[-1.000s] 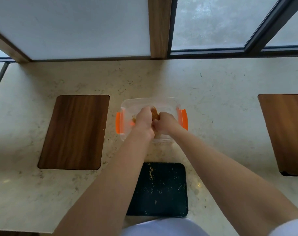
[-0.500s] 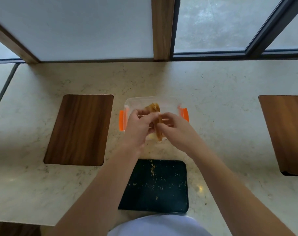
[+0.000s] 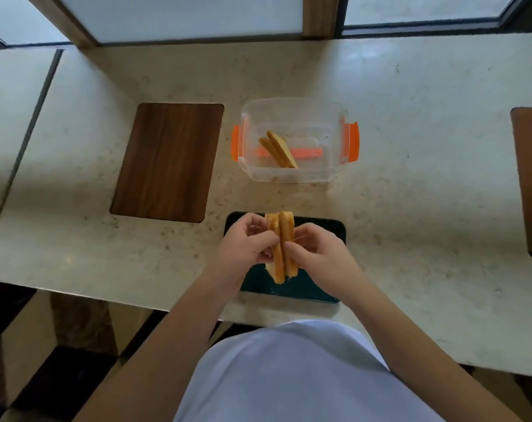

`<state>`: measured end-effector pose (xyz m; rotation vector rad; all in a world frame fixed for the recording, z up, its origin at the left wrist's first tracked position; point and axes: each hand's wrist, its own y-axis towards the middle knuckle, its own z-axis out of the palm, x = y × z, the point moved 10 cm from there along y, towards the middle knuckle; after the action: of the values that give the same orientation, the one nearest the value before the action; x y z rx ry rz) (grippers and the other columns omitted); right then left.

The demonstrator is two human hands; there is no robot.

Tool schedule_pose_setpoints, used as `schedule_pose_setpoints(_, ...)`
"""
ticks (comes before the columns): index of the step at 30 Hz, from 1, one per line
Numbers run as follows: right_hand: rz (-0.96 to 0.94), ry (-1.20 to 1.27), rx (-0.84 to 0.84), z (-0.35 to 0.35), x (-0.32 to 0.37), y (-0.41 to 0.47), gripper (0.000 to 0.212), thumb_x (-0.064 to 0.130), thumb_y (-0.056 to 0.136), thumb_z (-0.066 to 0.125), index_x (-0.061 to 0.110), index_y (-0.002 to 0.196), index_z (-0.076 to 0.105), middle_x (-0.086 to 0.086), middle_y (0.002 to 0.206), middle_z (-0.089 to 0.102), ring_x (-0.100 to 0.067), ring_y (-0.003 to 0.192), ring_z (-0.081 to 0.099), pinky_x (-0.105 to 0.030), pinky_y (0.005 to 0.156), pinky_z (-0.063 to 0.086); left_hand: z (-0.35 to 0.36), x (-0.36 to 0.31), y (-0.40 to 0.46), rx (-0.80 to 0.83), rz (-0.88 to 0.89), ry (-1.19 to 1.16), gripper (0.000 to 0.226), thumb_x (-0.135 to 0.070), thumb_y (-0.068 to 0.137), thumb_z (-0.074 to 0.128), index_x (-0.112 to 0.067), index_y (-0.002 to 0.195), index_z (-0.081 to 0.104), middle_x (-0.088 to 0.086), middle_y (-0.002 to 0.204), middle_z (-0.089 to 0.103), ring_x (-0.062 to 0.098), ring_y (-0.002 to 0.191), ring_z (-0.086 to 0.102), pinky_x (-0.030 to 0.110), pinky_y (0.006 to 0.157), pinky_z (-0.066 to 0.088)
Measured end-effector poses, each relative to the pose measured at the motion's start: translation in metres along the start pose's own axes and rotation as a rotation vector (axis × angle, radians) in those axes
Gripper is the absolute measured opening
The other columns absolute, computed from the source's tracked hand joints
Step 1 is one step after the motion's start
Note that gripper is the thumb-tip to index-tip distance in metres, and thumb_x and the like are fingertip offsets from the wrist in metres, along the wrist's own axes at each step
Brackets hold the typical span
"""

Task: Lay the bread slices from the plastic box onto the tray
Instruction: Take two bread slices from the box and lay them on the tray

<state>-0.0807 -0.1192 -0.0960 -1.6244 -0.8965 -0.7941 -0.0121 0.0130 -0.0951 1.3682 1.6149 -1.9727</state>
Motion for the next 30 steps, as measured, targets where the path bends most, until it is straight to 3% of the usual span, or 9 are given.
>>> schedule_pose_setpoints(2, 0.044, -0.038, 0.033, 0.012, -0.017, -0.002, 0.013, 0.043, 0.095, 0.061, 0.036, 0.106, 0.060, 0.016, 0.098, 0.071, -0.001, 0.089, 0.069, -0.020, 0.073, 0.057, -0.008, 0.023, -0.003, -0.040, -0.035, 0.068, 0.016, -0.016, 0.081, 0.068, -0.013, 0.096, 0.063, 0.007, 0.086, 0.071, 0.020, 0.077, 0.073, 0.031, 0.067, 0.060)
schedule_pose_setpoints(5, 0.127, -0.051, 0.062, 0.022, -0.040, -0.006, 0.006, 0.035, 0.098, 0.056, 0.042, 0.099, 0.055, 0.016, 0.099, 0.068, -0.005, 0.089, 0.068, -0.026, 0.073, 0.059, -0.023, 0.052, -0.012, -0.089, -0.093, 0.071, 0.017, -0.014, 0.084, 0.066, -0.011, 0.101, 0.063, 0.009, 0.091, 0.068, 0.022, 0.083, 0.072, 0.037, 0.073, 0.063)
schedule_pose_setpoints(7, 0.174, -0.031, 0.057, 0.025, -0.050, -0.008, 0.009, 0.030, 0.097, 0.054, 0.038, 0.098, 0.059, 0.009, 0.099, 0.071, -0.010, 0.089, 0.070, -0.033, 0.076, 0.062, -0.030, 0.065, -0.018, -0.102, -0.108, 0.029, 0.019, -0.013, 0.083, 0.066, -0.008, 0.101, 0.064, 0.011, 0.094, 0.068, 0.025, 0.086, 0.070, 0.041, 0.078, 0.062)
schedule_pose_setpoints(10, 0.231, 0.055, 0.030, 0.025, -0.054, -0.006, 0.018, 0.025, 0.098, 0.053, 0.026, 0.112, 0.064, 0.001, 0.104, 0.073, -0.013, 0.089, 0.073, -0.037, 0.077, 0.065, -0.043, 0.078, -0.019, -0.124, -0.114, 0.013, 0.017, -0.013, 0.083, 0.065, -0.008, 0.099, 0.069, 0.016, 0.096, 0.068, 0.027, 0.090, 0.065, 0.043, 0.083, 0.057)
schedule_pose_setpoints(17, 0.252, 0.023, -0.062, 0.037, -0.039, 0.005, 0.023, 0.023, 0.099, 0.049, 0.019, 0.118, 0.062, -0.002, 0.104, 0.069, -0.019, 0.094, 0.069, -0.041, 0.081, 0.063, -0.071, 0.101, 0.007, -0.074, -0.221, -0.238, 0.006, -0.012, 0.092, 0.053, -0.014, 0.098, 0.054, 0.011, 0.094, 0.060, 0.025, 0.086, 0.065, 0.044, 0.073, 0.059)
schedule_pose_setpoints(22, 0.320, 0.098, -0.108, 0.044, -0.045, 0.002, 0.017, 0.018, 0.101, 0.047, 0.025, 0.099, 0.062, 0.001, 0.084, 0.061, -0.009, 0.072, 0.062, -0.019, 0.057, 0.056, -0.092, 0.112, 0.021, -0.086, -0.258, -0.377, 0.038, -0.016, 0.091, 0.055, -0.006, 0.127, 0.057, 0.017, 0.117, 0.063, 0.028, 0.098, 0.065, 0.043, 0.072, 0.057)
schedule_pose_setpoints(26, 0.354, 0.118, -0.108, 0.048, -0.048, -0.001, 0.016, 0.017, 0.102, 0.048, 0.023, 0.100, 0.062, -0.004, 0.088, 0.060, -0.011, 0.075, 0.062, -0.017, 0.057, 0.055, -0.090, 0.119, 0.029, -0.055, -0.300, -0.361, 0.030, -0.011, 0.093, 0.058, -0.010, 0.123, 0.060, 0.016, 0.118, 0.062, 0.027, 0.097, 0.062, 0.041, 0.073, 0.054)
schedule_pose_setpoints(30, 0.383, 0.165, -0.157, 0.045, -0.050, -0.003, 0.015, 0.015, 0.102, 0.048, 0.021, 0.100, 0.062, -0.002, 0.081, 0.056, -0.010, 0.069, 0.058, -0.014, 0.053, 0.053, -0.094, 0.123, 0.039, -0.069, -0.332, -0.387, 0.042, -0.005, 0.093, 0.057, -0.011, 0.134, 0.054, 0.017, 0.129, 0.060, 0.033, 0.115, 0.057, 0.044, 0.081, 0.053)
